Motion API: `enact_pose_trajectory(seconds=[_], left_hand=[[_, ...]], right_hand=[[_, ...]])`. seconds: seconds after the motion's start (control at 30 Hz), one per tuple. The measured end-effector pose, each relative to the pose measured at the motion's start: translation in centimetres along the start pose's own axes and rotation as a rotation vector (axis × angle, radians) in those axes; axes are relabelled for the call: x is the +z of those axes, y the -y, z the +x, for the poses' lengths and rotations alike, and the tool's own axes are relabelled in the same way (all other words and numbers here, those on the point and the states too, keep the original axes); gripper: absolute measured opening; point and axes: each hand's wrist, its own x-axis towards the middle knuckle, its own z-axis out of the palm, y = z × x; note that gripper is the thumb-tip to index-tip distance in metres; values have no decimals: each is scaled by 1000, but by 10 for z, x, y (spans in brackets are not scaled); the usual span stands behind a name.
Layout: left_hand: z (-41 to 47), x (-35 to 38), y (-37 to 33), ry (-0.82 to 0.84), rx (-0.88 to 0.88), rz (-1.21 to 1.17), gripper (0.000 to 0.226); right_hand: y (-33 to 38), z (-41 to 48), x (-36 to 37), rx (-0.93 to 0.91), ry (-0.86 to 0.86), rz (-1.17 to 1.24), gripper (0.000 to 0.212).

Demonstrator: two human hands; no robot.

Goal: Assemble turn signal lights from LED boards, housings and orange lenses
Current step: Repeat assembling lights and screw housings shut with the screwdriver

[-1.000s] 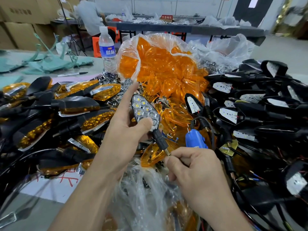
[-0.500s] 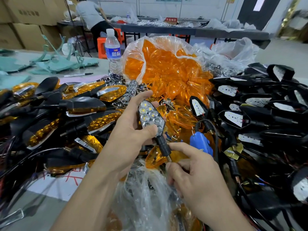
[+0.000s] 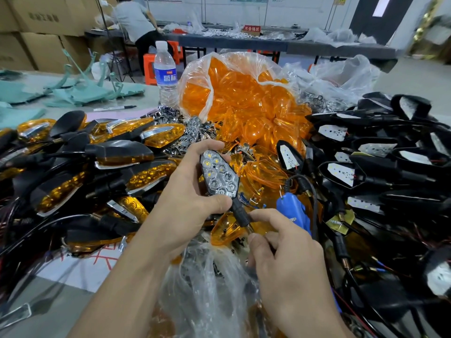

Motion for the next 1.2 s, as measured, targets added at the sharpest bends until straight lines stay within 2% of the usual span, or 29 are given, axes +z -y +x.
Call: enact_pose_trajectory(seconds=[0.17,0.3,0.37,0.43,0.53,0.6,0.7,0.77,1.03,1.17,1.2], left_hand=[[0,3,-1,25,13,-15,79],[-1,3,-2,38,-3,1,83],[-2,4,-4,47,-8,8,86],[-3,5,-5,62,-2,0,88],[-5,9,-7,116,-17,5,91],[-5,8,-8,151,-22,10,89],[-5,8,-11,169,-23,86,89],[-6,10,-12,134,-2,177,89],[-12,14,-11,-32,108,416,80],[-12,15,-11,-64,90,371,101],[-12,15,-10,-59,100,381,101]], right_hand=[[-3,-1,1,-56,-41,52,41],[-5,2,0,-26,37,62,41],[-4,4,-1,-14,111,44,33],[-3,7,-3,-30,113,65,18],[-3,9,-7,-57,67,132,16],[-2,10,-8,-10,132,230,14],[0,9,-8,59,199,372,19],[1,9,-9,59,187,417,30],[7,7,-6,60,66,382,62],[11,6,-7,63,29,383,68],[12,6,-7,66,25,388,67]])
